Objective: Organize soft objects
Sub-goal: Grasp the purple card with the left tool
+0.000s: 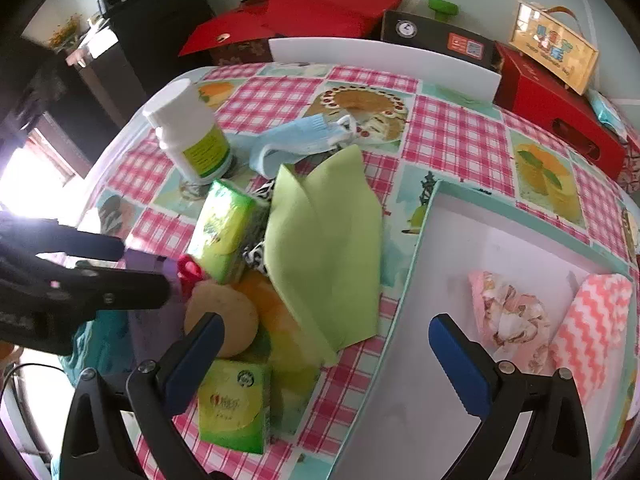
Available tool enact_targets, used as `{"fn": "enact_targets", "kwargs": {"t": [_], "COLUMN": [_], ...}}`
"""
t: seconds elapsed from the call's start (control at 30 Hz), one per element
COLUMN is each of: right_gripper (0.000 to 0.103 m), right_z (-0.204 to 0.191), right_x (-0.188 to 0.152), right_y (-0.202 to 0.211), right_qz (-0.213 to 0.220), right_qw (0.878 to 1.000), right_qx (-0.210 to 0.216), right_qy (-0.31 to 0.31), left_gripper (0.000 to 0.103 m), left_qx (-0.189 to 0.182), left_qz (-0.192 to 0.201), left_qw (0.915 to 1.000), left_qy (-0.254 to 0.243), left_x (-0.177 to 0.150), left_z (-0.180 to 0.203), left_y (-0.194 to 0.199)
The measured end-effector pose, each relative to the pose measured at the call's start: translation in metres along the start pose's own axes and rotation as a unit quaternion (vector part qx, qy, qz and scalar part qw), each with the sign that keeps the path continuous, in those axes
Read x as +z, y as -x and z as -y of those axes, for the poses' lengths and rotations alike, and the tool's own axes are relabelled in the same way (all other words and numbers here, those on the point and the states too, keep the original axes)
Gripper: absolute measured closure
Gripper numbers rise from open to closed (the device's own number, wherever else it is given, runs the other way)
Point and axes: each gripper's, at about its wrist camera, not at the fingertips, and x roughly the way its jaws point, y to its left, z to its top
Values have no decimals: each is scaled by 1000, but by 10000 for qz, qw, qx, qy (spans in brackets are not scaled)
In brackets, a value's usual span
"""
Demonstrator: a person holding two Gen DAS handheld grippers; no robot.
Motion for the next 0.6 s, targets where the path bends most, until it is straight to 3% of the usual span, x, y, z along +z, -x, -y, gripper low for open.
{"fn": "enact_targets", "kwargs": {"t": [0.6], "right_gripper": [0], "right_z": [-5], "right_x": [-4], "right_y": [6], "right_qz": [46], "right_qw": [9995], "right_qx": [286], "right_qy": [114], "left_gripper": [90], "left_qx": [181], "left_qz": [-272], "left_qw": [9992], "left_qy": [-210], "left_x": [7], "left_z": [38], "left_y": [-31]}}
